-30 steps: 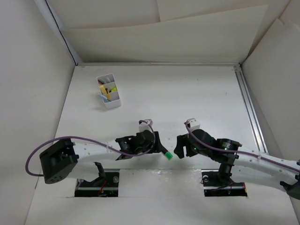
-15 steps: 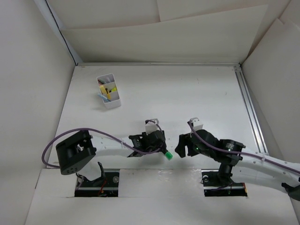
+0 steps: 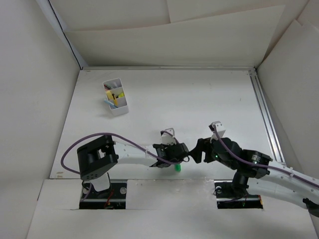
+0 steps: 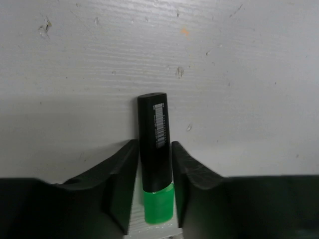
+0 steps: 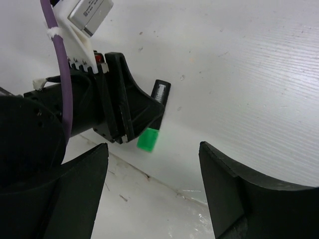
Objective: Sort the stationery into containers
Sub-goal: Pick up the pen from the center of the board.
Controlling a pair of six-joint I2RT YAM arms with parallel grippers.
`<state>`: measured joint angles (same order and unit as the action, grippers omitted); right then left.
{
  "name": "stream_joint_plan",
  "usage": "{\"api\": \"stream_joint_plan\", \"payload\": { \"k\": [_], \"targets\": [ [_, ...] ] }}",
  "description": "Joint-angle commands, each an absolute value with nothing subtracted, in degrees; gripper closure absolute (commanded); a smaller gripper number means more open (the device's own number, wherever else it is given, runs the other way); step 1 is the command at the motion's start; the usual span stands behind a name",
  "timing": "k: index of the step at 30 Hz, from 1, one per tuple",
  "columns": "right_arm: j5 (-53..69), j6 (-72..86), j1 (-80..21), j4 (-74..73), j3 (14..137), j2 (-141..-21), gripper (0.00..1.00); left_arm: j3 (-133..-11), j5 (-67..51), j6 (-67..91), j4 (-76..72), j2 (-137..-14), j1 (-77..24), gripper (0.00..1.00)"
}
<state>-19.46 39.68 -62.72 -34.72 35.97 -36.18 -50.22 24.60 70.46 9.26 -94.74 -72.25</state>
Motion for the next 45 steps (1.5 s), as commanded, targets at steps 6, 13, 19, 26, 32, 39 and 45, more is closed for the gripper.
{"api": "stream_joint_plan", "payload": {
  "k": [6,13,19,26,32,39,45],
  "targets": [
    [-20.04,38.76,-63.11,-32.26,37.0,-34.73,0.22,-51.5,28.13,76.03,17.05,-96.59,-73.65,0.45],
    [-20.65,39.29,-63.11,-33.83,36.47,-30.67,0.22,-52.03,28.65,74.01,15.12,-98.34,-73.65,0.44],
    [-20.13,39.29,-63.11,-34.89,37.0,-28.84,0.22,-55.1,29.88,72.33,16.51,-101.86,-73.65,0.55],
    [-19.6,38.76,-63.11,-34.37,37.0,-25.66,0.22,-56.68,31.64,72.33,19.51,-103.97,-73.65,0.6],
    [-19.6,38.23,-63.11,-34.37,37.53,-25.66,0.22,-58.62,32.78,71.81,22.58,-106.0,-73.65,0.72],
    [-19.6,37.62,-63.11,-32.79,38.06,-26.8,0.22,-61.26,32.78,71.28,26.1,-109.16,-73.65,0.59],
    [-19.6,37.09,-63.11,-32.17,38.06,-28.04,0.22,-61.26,32.78,70.66,25.05,-109.16,-73.65,0.58]
  ]
}}
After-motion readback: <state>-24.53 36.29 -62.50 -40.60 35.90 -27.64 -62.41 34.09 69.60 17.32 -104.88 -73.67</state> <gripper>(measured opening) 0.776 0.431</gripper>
